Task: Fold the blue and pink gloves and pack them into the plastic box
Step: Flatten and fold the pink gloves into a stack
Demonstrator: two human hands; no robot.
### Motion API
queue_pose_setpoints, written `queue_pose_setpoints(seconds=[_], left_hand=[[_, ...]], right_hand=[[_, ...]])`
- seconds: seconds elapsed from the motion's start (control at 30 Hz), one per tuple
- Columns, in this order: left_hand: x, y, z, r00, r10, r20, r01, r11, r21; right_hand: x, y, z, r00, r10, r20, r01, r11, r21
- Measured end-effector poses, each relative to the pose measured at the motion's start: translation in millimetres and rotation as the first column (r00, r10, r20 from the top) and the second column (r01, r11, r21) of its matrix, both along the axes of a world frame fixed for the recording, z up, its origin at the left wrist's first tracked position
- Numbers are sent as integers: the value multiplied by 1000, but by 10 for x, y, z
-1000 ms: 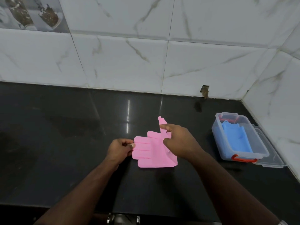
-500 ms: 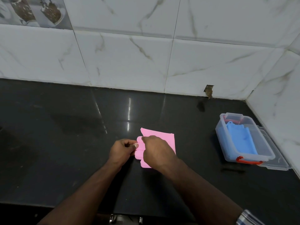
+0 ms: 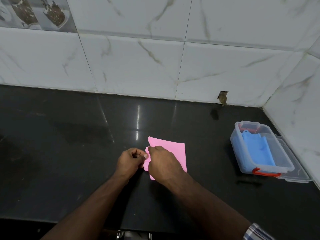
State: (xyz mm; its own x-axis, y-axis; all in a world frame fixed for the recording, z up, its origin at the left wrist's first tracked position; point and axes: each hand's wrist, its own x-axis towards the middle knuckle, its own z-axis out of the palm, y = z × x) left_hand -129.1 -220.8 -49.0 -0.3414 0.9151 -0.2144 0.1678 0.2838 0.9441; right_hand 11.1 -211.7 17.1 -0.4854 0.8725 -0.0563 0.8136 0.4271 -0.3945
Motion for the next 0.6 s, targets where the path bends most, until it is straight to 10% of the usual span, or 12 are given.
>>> queue_pose_setpoints(seconds=[0.6], left_hand=[[56, -37, 187, 999, 37, 23, -35, 996, -82]], right_hand=[[63, -84, -123, 993, 21, -117, -33, 994, -106]])
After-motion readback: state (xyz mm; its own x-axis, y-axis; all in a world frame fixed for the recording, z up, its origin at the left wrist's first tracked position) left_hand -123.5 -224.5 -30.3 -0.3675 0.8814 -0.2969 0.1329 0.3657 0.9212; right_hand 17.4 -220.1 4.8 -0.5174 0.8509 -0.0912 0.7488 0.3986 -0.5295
